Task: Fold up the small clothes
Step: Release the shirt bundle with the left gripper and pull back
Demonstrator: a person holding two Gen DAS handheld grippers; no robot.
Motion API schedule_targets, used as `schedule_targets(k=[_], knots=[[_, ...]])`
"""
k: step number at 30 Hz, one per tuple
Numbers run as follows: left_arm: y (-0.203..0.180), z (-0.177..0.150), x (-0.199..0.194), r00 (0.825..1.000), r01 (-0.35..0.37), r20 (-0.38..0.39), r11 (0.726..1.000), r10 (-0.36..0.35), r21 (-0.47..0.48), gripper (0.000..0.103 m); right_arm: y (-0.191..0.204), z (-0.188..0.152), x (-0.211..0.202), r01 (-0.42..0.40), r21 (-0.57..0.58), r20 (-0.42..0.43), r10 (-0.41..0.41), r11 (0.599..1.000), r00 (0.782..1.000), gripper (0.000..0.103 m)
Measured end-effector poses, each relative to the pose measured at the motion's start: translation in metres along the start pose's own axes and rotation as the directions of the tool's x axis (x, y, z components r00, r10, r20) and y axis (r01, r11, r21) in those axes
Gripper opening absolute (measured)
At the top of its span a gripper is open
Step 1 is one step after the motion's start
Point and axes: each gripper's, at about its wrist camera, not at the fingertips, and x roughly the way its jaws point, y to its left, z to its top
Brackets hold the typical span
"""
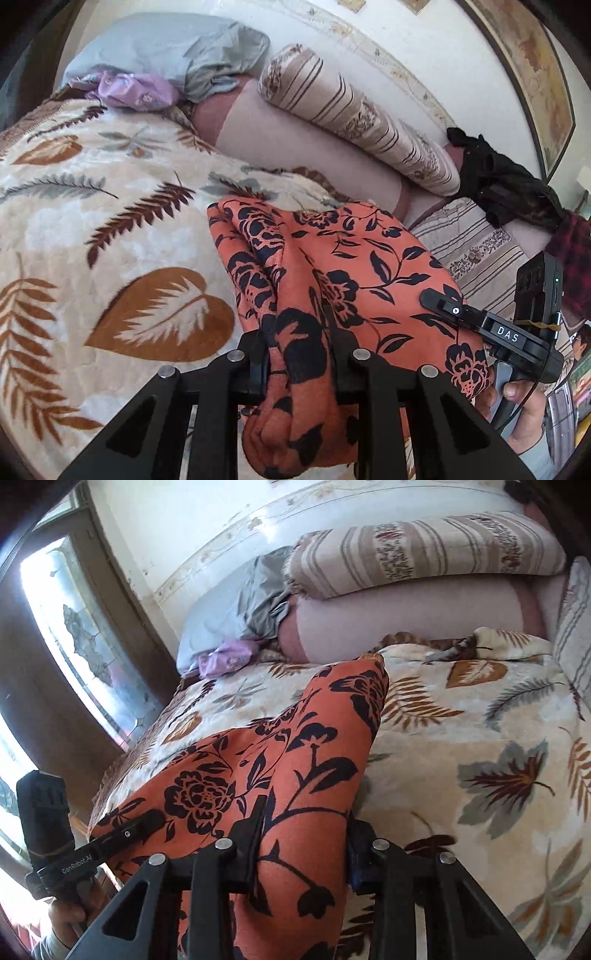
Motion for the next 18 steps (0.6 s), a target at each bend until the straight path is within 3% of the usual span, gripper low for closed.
schedule_targets(k=[2, 3, 5, 6, 8, 11, 13, 14, 16, 18], knots=[[0.000, -0.005, 0.041, 0.994, -0.052, -0.092, 0.999, 0.051, -0.011, 0.043, -0.040, -0.006, 0.011, 0.038, 0.125, -0.048, -0.032, 0.991, 0.998, 0.042], [0.005, -0.011, 0.058, 0.985, -0.091, -0.151, 0.996, 0.087, -0.020, 0.045, -0.058, -0.013, 0.019, 0.085, 0.184, -0.093, -0.069, 0.979, 0.993, 0.057], [0.016, -0.021, 0.076, 0.963, -0.124, -0.249, 0.991, 0.106, -0.055, 0.051, -0.085, -0.034, 0.025, 0.167, 0.254, -0.144, -0.134, 0.953, 0.981, 0.062], [0.021, -0.024, 0.071, 0.967, -0.117, -0.234, 0.990, 0.097, -0.074, 0.052, -0.092, -0.041, 0.021, 0.172, 0.265, -0.134, -0.141, 0.949, 0.981, 0.062], [0.021, -0.025, 0.053, 0.972, -0.168, -0.177, 0.984, 0.156, -0.057, 0.062, -0.093, -0.053, 0.008, 0.178, 0.267, -0.089, -0.160, 0.947, 0.983, 0.062], [0.013, -0.027, 0.026, 0.974, -0.201, -0.109, 0.979, 0.196, -0.035, 0.063, -0.076, -0.059, -0.016, 0.107, 0.232, 0.021, -0.115, 0.967, 0.993, 0.063], [0.005, -0.036, 0.024, 0.972, -0.203, -0.121, 0.979, 0.203, 0.014, 0.066, -0.055, -0.063, -0.020, 0.068, 0.168, 0.055, -0.078, 0.983, 0.995, 0.076], [0.002, -0.042, 0.032, 0.963, -0.210, -0.159, 0.976, 0.217, 0.056, 0.066, -0.046, -0.067, -0.014, 0.065, 0.130, 0.031, -0.069, 0.989, 0.997, 0.081], [0.004, -0.057, 0.046, 0.936, -0.235, -0.246, 0.967, 0.253, 0.098, 0.066, -0.038, -0.077, 0.021, 0.070, 0.074, -0.127, -0.061, 0.995, 0.990, 0.081], [0.005, -0.064, 0.035, 0.939, -0.234, -0.248, 0.971, 0.236, 0.040, 0.066, -0.036, -0.083, 0.022, 0.099, 0.088, -0.132, -0.087, 0.991, 0.987, 0.081]])
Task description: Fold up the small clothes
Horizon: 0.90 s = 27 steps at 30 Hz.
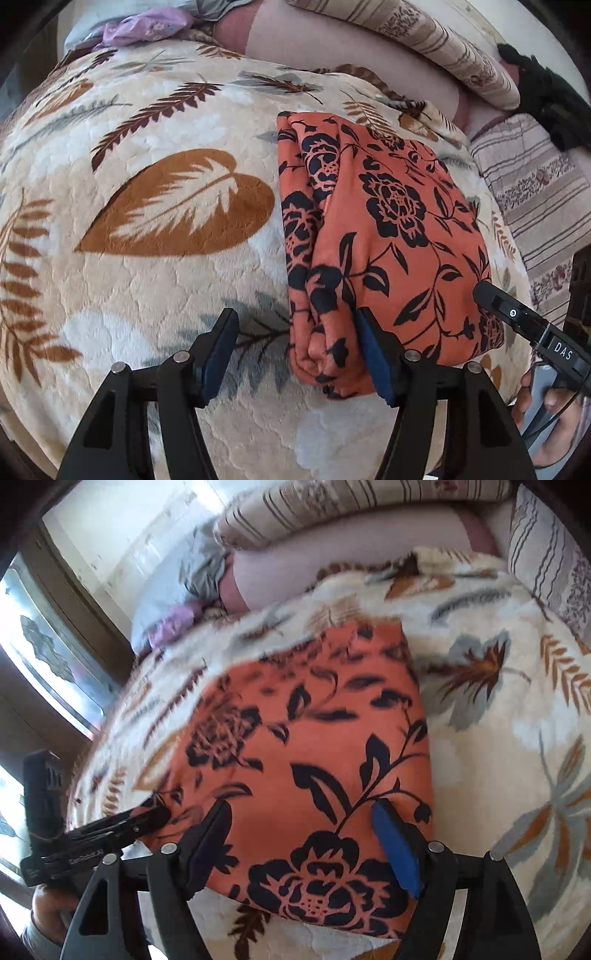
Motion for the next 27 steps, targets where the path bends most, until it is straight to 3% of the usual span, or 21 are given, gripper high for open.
schedule_targets(k=[3, 7, 9, 11, 15, 18, 21, 25, 27], knots=[[-0.006, -0.007, -0.031, 0.997, -0.009, 0.079, 1.000, 0.008, 0.010, 0.066, 0.006, -0.004, -0.035, -0.041, 0.045, 0.089, 0.037, 0.998, 0.995, 0.081], [-0.009, -0.016, -0.078, 0.981, -0.004, 0.196, 1.000, 0.001, 0.017, 0.067, 0.017, -0.015, -0.067, 0.000, 0.017, 0.157, -0.003, 1.000, 0.988, 0.081], [-0.012, -0.019, -0.101, 0.963, -0.012, 0.268, 1.000, 0.008, 0.013, 0.072, 0.019, -0.023, -0.077, -0.005, 0.022, 0.158, 0.001, 1.000, 0.987, 0.081], [-0.020, -0.025, -0.119, 0.942, -0.038, 0.335, 0.999, 0.025, 0.035, 0.083, 0.025, -0.030, -0.082, -0.003, 0.011, 0.140, 0.001, 1.000, 0.990, 0.083], [-0.047, -0.034, -0.136, 0.914, -0.101, 0.405, 0.986, 0.040, 0.130, 0.098, 0.052, -0.050, -0.084, 0.018, -0.099, 0.105, -0.008, 0.995, 0.994, 0.088], [-0.068, -0.039, -0.131, 0.933, -0.150, 0.353, 0.968, 0.071, 0.201, 0.101, 0.074, -0.064, -0.081, 0.043, -0.203, 0.078, -0.028, 0.978, 0.997, 0.089], [-0.080, -0.045, -0.124, 0.959, -0.114, 0.280, 0.968, 0.047, 0.226, 0.101, 0.084, -0.077, -0.075, 0.065, -0.257, 0.036, -0.058, 0.964, 0.998, 0.093], [-0.087, -0.054, -0.125, 0.952, -0.134, 0.299, 0.970, 0.069, 0.202, 0.101, 0.075, -0.092, -0.065, 0.086, -0.241, -0.024, -0.094, 0.967, 0.995, 0.093], [-0.087, -0.055, -0.122, 0.956, -0.138, 0.282, 0.969, 0.077, 0.203, 0.101, 0.067, -0.097, -0.063, 0.099, -0.217, -0.041, -0.111, 0.971, 0.993, 0.093]])
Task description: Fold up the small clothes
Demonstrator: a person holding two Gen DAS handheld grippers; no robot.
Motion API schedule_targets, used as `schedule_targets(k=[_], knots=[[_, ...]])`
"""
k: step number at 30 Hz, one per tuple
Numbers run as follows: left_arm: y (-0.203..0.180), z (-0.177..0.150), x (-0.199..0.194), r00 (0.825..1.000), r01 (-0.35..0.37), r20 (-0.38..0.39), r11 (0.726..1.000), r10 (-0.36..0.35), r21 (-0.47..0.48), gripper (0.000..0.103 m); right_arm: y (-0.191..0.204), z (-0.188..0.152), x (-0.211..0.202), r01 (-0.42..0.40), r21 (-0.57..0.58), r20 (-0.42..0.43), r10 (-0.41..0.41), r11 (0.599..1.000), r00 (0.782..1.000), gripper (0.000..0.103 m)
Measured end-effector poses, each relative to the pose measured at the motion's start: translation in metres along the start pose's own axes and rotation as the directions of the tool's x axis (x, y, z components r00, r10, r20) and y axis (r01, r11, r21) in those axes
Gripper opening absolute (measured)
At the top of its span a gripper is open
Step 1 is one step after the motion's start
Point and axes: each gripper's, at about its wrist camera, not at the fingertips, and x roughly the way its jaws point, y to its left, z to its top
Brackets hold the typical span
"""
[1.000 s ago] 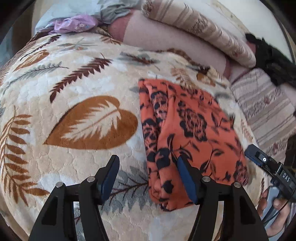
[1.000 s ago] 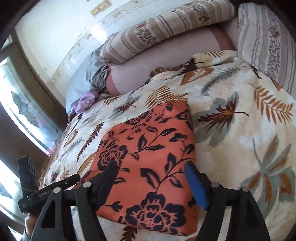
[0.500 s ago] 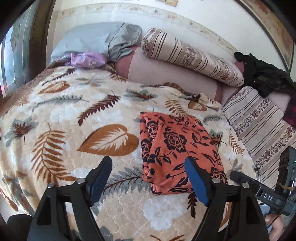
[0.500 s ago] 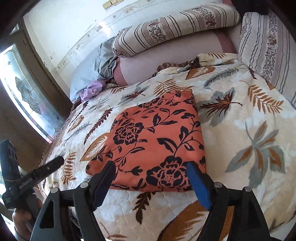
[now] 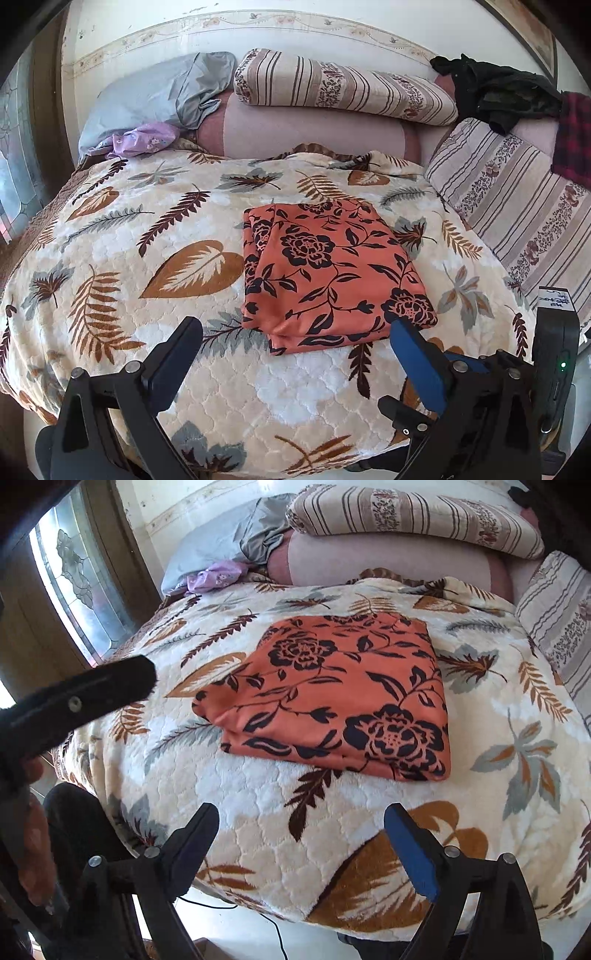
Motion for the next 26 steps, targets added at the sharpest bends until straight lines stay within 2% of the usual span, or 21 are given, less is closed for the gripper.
schedule_targets(k=[3, 7, 12, 15, 21, 26], knots=[[0.003, -0.003, 0.003, 1.000, -0.024, -0.016, 1.000, 0.024, -0.014, 0.101, -0.007, -0.006, 0.001, 0.014, 0.022, -0.018, -0.014, 1.000, 1.000, 0.093], [0.009, -0.001, 0.008, 0.995, -0.098, -0.033, 0.995, 0.097, -0.017, 0.101, -0.013, -0.005, -0.006, 0.042, 0.045, 0.016, -0.043, 0.998, 0.999, 0.093], [0.016, 0.008, 0.002, 0.997, -0.072, 0.001, 0.997, 0.072, -0.037, 0.101, -0.020, 0.016, -0.032, 0.049, 0.095, 0.123, -0.060, 0.994, 0.991, 0.093], [0.014, 0.016, 0.000, 0.998, -0.061, 0.015, 0.997, 0.062, -0.042, 0.101, -0.017, 0.031, -0.042, 0.049, 0.079, 0.150, -0.060, 0.996, 0.987, 0.093], [0.001, 0.030, -0.005, 0.995, -0.057, 0.084, 0.998, 0.057, -0.006, 0.101, -0.004, 0.050, -0.039, 0.070, -0.008, 0.148, -0.068, 0.998, 0.987, 0.093], [-0.001, 0.041, 0.004, 0.994, -0.065, 0.088, 0.998, 0.064, 0.010, 0.101, -0.009, 0.058, -0.026, 0.072, -0.004, 0.131, -0.071, 0.997, 0.989, 0.093]])
